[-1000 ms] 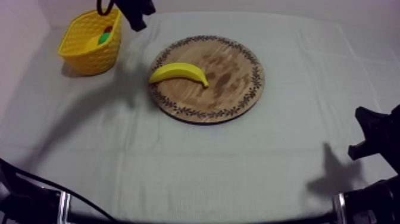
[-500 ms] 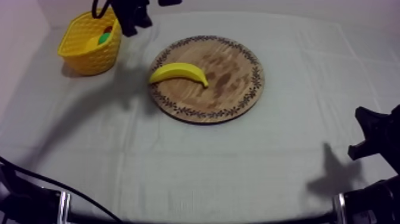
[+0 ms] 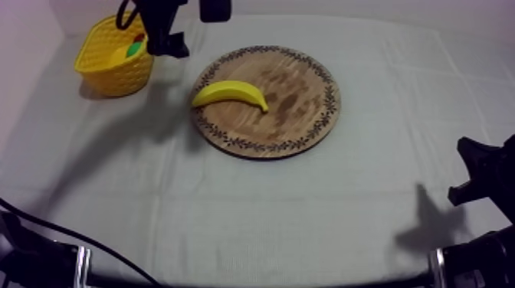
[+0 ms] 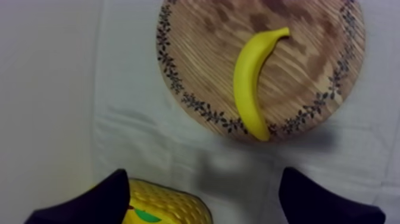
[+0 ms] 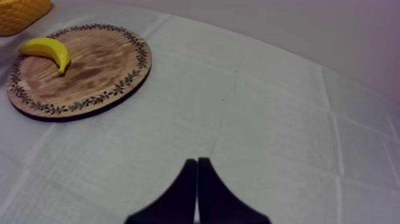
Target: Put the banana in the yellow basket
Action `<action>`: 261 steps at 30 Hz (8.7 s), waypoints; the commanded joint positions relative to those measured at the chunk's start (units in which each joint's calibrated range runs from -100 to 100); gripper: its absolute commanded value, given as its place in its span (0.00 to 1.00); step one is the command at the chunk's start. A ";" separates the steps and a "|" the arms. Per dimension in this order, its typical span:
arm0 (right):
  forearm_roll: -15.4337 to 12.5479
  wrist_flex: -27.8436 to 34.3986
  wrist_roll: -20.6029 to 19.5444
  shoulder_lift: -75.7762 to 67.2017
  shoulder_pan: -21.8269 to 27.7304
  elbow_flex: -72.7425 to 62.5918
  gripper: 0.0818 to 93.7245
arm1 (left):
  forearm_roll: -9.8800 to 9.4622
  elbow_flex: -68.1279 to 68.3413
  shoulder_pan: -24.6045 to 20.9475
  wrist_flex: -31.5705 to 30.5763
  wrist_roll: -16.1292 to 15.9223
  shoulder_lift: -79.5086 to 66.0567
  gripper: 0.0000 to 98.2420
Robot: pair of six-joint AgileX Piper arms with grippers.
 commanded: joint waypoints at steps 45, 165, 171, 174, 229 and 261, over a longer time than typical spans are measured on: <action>0.00 -0.03 0.00 0.00 0.00 -0.03 0.00 | -6.88 -6.72 3.05 -21.31 7.36 31.57 0.83; 0.00 -0.03 0.00 0.00 0.00 -0.03 0.00 | -0.33 -12.95 -24.79 -9.39 27.45 18.30 0.24; 0.00 -0.03 0.00 0.00 0.00 -0.03 0.00 | -0.29 -13.11 -24.01 -9.81 27.33 21.13 0.24; 0.00 -0.03 0.00 0.00 0.00 -0.03 0.00 | -0.33 -12.69 -23.38 -9.88 27.15 21.82 0.24; 0.00 -0.03 0.00 0.00 0.00 -0.03 0.00 | 1.49 16.44 -23.46 -11.68 21.66 -28.29 0.18; 0.00 -0.03 0.03 0.00 0.00 -0.03 0.00 | 7.51 71.70 -25.64 -35.87 23.95 -88.78 0.00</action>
